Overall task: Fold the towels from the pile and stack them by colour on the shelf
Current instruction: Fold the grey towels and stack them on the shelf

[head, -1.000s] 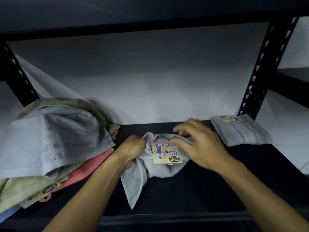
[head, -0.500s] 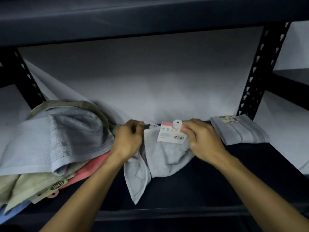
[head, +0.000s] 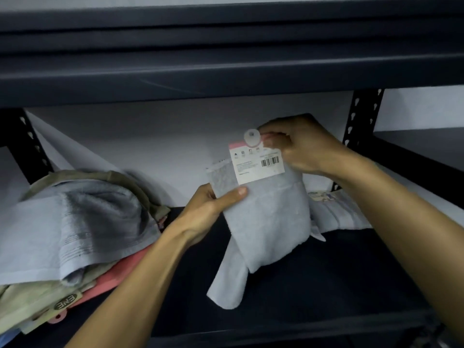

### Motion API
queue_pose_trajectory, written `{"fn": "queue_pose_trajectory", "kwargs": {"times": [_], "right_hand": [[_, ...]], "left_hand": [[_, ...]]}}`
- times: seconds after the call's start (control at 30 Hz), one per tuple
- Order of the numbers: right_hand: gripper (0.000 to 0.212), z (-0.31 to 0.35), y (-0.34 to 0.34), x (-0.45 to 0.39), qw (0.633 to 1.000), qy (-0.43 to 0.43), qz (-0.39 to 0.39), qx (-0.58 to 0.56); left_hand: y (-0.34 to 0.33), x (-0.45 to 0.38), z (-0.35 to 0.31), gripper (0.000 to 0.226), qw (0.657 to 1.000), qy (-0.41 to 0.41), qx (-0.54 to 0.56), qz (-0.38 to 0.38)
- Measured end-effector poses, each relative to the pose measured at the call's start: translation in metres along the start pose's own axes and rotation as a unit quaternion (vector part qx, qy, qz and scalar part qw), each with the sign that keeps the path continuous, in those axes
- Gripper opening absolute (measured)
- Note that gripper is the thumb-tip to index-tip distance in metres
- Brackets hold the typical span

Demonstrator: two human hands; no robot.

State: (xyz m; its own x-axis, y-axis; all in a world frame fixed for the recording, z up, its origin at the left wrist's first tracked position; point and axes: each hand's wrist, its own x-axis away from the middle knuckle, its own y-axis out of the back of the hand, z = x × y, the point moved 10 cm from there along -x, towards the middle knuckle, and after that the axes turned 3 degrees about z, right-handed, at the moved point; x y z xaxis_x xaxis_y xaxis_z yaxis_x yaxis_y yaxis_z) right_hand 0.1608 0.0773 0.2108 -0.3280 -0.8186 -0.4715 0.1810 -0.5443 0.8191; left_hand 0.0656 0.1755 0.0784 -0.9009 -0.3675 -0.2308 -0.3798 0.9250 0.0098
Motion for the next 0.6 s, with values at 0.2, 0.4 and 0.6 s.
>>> {"fn": "queue_pose_trajectory", "kwargs": {"times": [0.2, 0.4, 0.6], "right_hand": [[0.023, -0.033, 0.025, 0.023, 0.943, -0.054, -0.198, -0.261], [0.043, -0.072, -0.081, 0.079, 0.818, -0.196, -0.106, -0.530], [0.022, -0.066, -0.079, 0.082, 0.798, -0.202, -0.142, -0.550]], "left_hand": [[-0.002, -0.010, -0.034, 0.022, 0.995, -0.039, -0.030, -0.089], [-0.008, -0.005, -0.021, 0.022, 0.995, -0.019, -0.004, -0.103], [-0.008, 0.004, -0.019, 0.026, 0.991, -0.029, -0.119, -0.051]]}}
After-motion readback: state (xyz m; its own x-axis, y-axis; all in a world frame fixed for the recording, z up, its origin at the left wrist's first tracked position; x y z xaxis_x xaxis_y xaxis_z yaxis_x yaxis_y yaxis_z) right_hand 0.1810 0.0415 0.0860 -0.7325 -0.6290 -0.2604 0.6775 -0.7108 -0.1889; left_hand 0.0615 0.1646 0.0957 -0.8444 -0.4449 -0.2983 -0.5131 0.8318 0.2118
